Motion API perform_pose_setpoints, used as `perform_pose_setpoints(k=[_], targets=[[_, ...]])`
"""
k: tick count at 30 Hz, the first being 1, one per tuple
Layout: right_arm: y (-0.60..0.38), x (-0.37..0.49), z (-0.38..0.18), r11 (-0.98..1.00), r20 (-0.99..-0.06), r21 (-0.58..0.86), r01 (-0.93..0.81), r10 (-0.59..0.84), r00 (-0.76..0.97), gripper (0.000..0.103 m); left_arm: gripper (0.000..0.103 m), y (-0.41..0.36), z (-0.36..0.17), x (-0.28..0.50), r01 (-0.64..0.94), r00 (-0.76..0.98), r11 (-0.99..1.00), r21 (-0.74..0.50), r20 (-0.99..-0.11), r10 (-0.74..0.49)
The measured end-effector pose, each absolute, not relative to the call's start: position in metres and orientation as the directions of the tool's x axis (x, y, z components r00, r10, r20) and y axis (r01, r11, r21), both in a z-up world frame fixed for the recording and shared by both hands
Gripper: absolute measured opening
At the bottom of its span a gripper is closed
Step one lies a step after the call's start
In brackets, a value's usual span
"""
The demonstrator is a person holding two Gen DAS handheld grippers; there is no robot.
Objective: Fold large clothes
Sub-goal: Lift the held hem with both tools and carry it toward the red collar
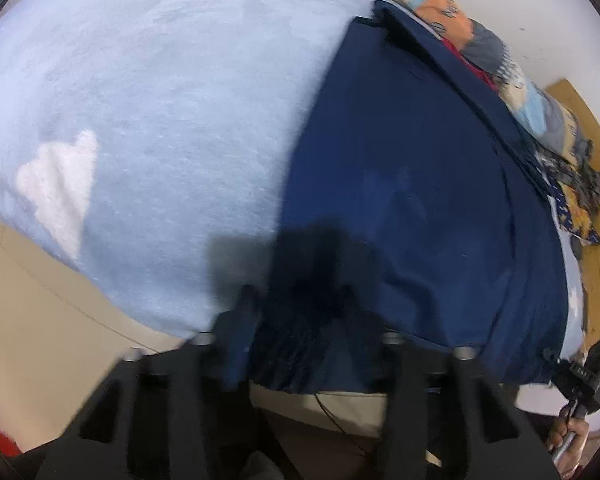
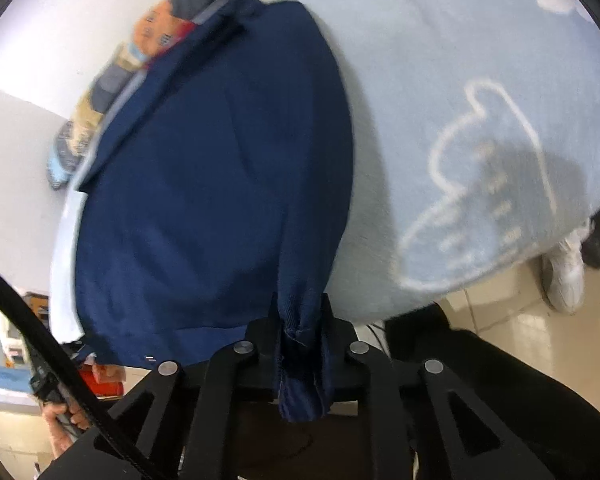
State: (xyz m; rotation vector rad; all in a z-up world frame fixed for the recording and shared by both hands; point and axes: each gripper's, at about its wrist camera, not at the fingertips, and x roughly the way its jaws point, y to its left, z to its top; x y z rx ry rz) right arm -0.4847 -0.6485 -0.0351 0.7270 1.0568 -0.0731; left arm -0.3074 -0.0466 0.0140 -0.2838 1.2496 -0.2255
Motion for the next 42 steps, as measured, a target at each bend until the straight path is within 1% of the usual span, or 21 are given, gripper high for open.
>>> perform_pose_setpoints(k=[3, 4, 5, 6, 7, 8, 9, 11, 16, 19, 21, 23, 28, 32, 34, 36, 37, 38, 40, 41, 42], targets=[[-0.645, -0.489, -0.028, 0.767, -0.793, 0.522, 0.372, 0.277, 0.543, 0.016, 0.038, -0.048, 0.013, -0.306, 0.013, 0.301, 0.951, -0.308, -0.906, -0.298], [-0.646, -0.490, -0.026, 0.751, -0.769, 0.554, 0.358, 0.297, 0.566, 0.016, 0.045, -0.046, 0.012, -0.304, -0.001, 0.297, 0.950, -0.312, -0.907, -0.298], [-0.643, -0.487, -0.024, 0.739, -0.744, 0.582, 0.338, 0.317, 0.588, 0.015, 0.055, -0.044, 0.011, -0.302, -0.022, 0.293, 0.950, -0.311, -0.911, -0.292], [-0.643, -0.489, -0.014, 0.715, -0.684, 0.639, 0.285, 0.357, 0.637, 0.015, 0.060, -0.040, 0.010, -0.303, -0.039, 0.289, 0.951, -0.307, -0.914, -0.283], [-0.642, -0.492, -0.007, 0.705, -0.641, 0.666, 0.244, 0.373, 0.671, 0.015, 0.069, -0.038, 0.008, -0.303, -0.056, 0.285, 0.954, -0.294, -0.920, -0.267], [-0.641, -0.493, 0.001, 0.703, -0.607, 0.679, 0.210, 0.377, 0.699, 0.014, 0.072, -0.036, 0.008, -0.302, -0.067, 0.287, 0.955, -0.290, -0.922, -0.260], [-0.641, -0.495, 0.012, 0.689, -0.547, 0.707, 0.160, 0.388, 0.742, 0.014, 0.072, -0.033, 0.008, -0.301, -0.076, 0.291, 0.950, -0.304, -0.918, -0.271], [-0.644, -0.495, 0.019, 0.673, -0.511, 0.726, 0.141, 0.392, 0.765, 0.014, 0.072, -0.031, 0.007, -0.302, -0.083, 0.290, 0.941, -0.327, -0.912, -0.291], [-0.640, -0.490, 0.011, 0.698, -0.576, 0.692, 0.185, 0.378, 0.725, 0.014, 0.071, -0.044, 0.008, -0.305, -0.004, 0.292, 0.953, -0.302, -0.912, -0.288], [-0.642, -0.492, 0.009, 0.681, -0.566, 0.706, 0.196, 0.377, 0.733, 0.014, 0.055, -0.052, 0.009, -0.307, 0.044, 0.290, 0.952, -0.303, -0.908, -0.302], [-0.648, -0.493, 0.010, 0.664, -0.550, 0.721, 0.197, 0.376, 0.745, 0.014, 0.051, -0.056, 0.010, -0.308, 0.058, 0.300, 0.962, -0.267, -0.914, -0.271], [-0.653, -0.496, 0.011, 0.642, -0.526, 0.743, 0.190, 0.383, 0.759, 0.014, 0.040, -0.055, 0.012, -0.308, 0.053, 0.303, 0.964, -0.260, -0.916, -0.263], [-0.663, -0.500, 0.019, 0.600, -0.475, 0.779, 0.182, 0.375, 0.796, 0.014, 0.036, -0.042, 0.018, -0.322, 0.043, 0.311, 0.959, -0.279, -0.909, -0.278], [-0.661, -0.494, 0.012, 0.602, -0.517, 0.766, 0.227, 0.366, 0.774, 0.014, 0.036, -0.042, 0.023, -0.328, 0.073, 0.313, 0.955, -0.286, -0.903, -0.295], [-0.659, -0.490, 0.005, 0.615, -0.563, 0.742, 0.266, 0.358, 0.745, 0.014, 0.038, -0.044, 0.021, -0.329, 0.082, 0.309, 0.966, -0.246, -0.915, -0.260], [-0.658, -0.487, -0.003, 0.613, -0.591, 0.733, 0.294, 0.361, 0.722, 0.014, 0.048, -0.042, 0.018, -0.329, 0.067, 0.300, 0.973, -0.221, -0.925, -0.231], [-0.659, -0.485, -0.005, 0.617, -0.599, 0.728, 0.300, 0.360, 0.715, 0.014, 0.066, -0.041, 0.016, -0.329, 0.054, 0.295, 0.977, -0.208, -0.931, -0.214], [-0.658, -0.485, -0.005, 0.622, -0.606, 0.721, 0.305, 0.355, 0.711, 0.014, 0.076, -0.038, 0.016, -0.330, 0.034, 0.300, 0.986, -0.160, -0.940, -0.163], [-0.658, -0.483, -0.006, 0.629, -0.613, 0.714, 0.306, 0.351, 0.708, 0.014, 0.078, -0.038, 0.014, -0.332, 0.036, 0.301, 0.990, -0.139, -0.943, -0.144], [-0.658, -0.482, -0.007, 0.635, -0.619, 0.709, 0.309, 0.349, 0.703, 0.014, 0.076, -0.039, 0.013, -0.333, 0.049, 0.294, 0.987, -0.154, -0.942, -0.161], [-0.657, -0.481, -0.008, 0.641, -0.631, 0.699, 0.316, 0.345, 0.696, 0.015, 0.070, -0.042, 0.013, -0.335, 0.076, 0.289, 0.983, -0.165, -0.940, -0.180]])
